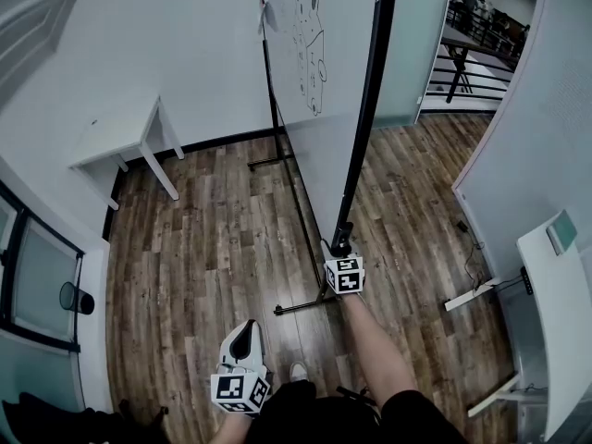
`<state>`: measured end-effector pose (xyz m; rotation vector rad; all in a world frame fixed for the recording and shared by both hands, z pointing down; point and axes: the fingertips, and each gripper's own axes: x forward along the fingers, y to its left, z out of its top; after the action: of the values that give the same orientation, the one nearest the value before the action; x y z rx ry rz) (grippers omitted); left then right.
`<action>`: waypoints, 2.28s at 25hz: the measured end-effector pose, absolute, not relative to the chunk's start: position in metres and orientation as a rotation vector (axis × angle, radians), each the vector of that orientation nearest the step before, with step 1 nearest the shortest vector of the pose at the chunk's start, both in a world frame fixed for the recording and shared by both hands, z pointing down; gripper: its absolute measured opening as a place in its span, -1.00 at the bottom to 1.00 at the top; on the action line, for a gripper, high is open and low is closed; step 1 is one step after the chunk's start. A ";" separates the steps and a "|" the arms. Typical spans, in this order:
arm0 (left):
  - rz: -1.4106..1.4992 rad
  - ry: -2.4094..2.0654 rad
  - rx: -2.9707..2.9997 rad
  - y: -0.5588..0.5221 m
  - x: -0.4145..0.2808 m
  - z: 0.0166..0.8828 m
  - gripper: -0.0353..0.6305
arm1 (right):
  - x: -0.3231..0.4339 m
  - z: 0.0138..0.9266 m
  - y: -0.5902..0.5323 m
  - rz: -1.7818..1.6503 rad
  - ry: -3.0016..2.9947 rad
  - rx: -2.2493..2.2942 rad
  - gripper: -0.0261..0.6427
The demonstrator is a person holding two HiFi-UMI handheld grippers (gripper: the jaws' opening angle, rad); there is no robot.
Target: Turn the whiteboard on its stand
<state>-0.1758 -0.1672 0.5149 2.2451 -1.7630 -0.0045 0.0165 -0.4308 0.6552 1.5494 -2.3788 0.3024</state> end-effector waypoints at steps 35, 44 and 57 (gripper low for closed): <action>-0.029 -1.857 2.210 -0.039 -0.101 0.520 -0.84 | 0.048 0.668 -0.285 0.288 -2.405 1.500 -0.45; -0.029 -1.847 2.225 -0.005 -0.073 0.518 -0.84 | 0.058 0.668 -0.245 0.287 -2.409 1.482 -0.45; -0.047 -1.881 2.200 0.051 -0.040 0.514 -0.84 | 0.072 0.667 -0.187 0.290 -2.416 1.441 -0.45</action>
<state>-0.0397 0.0510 0.5135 2.2004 -1.8805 -0.0469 0.0717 -0.1875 0.6673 1.4414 -2.4159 0.2899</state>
